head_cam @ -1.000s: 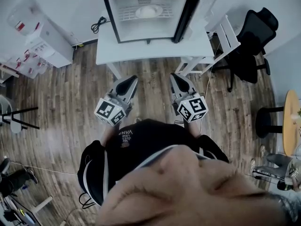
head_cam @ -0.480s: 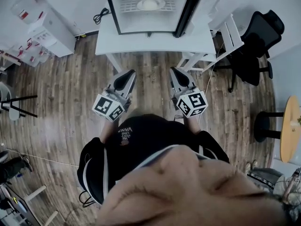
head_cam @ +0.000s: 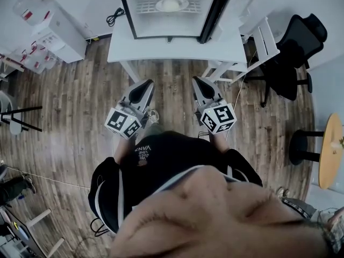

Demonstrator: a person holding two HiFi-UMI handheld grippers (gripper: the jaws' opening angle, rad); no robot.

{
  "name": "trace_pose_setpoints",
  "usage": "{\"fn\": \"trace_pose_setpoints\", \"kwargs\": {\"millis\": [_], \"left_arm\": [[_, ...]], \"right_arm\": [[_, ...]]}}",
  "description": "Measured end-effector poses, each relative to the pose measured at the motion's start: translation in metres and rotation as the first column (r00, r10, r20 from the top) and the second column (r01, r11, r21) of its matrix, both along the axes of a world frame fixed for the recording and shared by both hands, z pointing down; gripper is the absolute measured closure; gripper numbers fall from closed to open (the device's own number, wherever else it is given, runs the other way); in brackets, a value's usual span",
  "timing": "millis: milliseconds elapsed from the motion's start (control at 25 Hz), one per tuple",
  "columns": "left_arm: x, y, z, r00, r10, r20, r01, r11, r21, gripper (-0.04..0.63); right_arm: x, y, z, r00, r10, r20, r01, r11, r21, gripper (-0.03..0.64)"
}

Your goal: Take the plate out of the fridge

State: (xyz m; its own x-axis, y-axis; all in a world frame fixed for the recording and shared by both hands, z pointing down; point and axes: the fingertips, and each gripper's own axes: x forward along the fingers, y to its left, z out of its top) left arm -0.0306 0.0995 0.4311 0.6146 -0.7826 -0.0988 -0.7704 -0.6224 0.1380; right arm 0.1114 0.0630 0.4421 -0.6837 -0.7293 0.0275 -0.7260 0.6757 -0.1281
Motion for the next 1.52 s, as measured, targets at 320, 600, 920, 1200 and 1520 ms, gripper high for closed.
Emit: {"fn": "trace_pose_setpoints", "kwargs": {"millis": [320, 600, 920, 1200, 1520], "left_arm": [[-0.005, -0.029, -0.005, 1.0, 0.006, 0.001, -0.005, 1.0, -0.012, 0.565], [-0.01, -0.056, -0.006, 0.999, 0.042, 0.005, -0.042, 0.999, -0.006, 0.565], [-0.024, -0.093, -0.008, 0.997, 0.072, 0.006, -0.072, 0.997, -0.003, 0.565], [-0.043, -0.121, -0.008, 0.995, 0.101, 0.001, -0.101, 0.995, -0.002, 0.565], [-0.069, -0.151, -0.006, 0.992, 0.126, -0.012, -0.126, 0.992, -0.012, 0.565]], "right_arm": [[-0.005, -0.026, -0.003, 1.0, 0.01, -0.001, -0.01, 1.0, 0.003, 0.604], [-0.016, -0.053, -0.002, 1.0, 0.028, -0.004, -0.028, 1.0, 0.0, 0.604], [-0.031, -0.086, -0.005, 0.998, 0.056, -0.012, -0.056, 0.998, 0.01, 0.604], [-0.043, -0.11, -0.005, 0.995, 0.099, -0.012, -0.099, 0.995, 0.011, 0.604], [-0.06, -0.138, -0.008, 0.987, 0.16, -0.006, -0.159, 0.987, 0.006, 0.604]]}}
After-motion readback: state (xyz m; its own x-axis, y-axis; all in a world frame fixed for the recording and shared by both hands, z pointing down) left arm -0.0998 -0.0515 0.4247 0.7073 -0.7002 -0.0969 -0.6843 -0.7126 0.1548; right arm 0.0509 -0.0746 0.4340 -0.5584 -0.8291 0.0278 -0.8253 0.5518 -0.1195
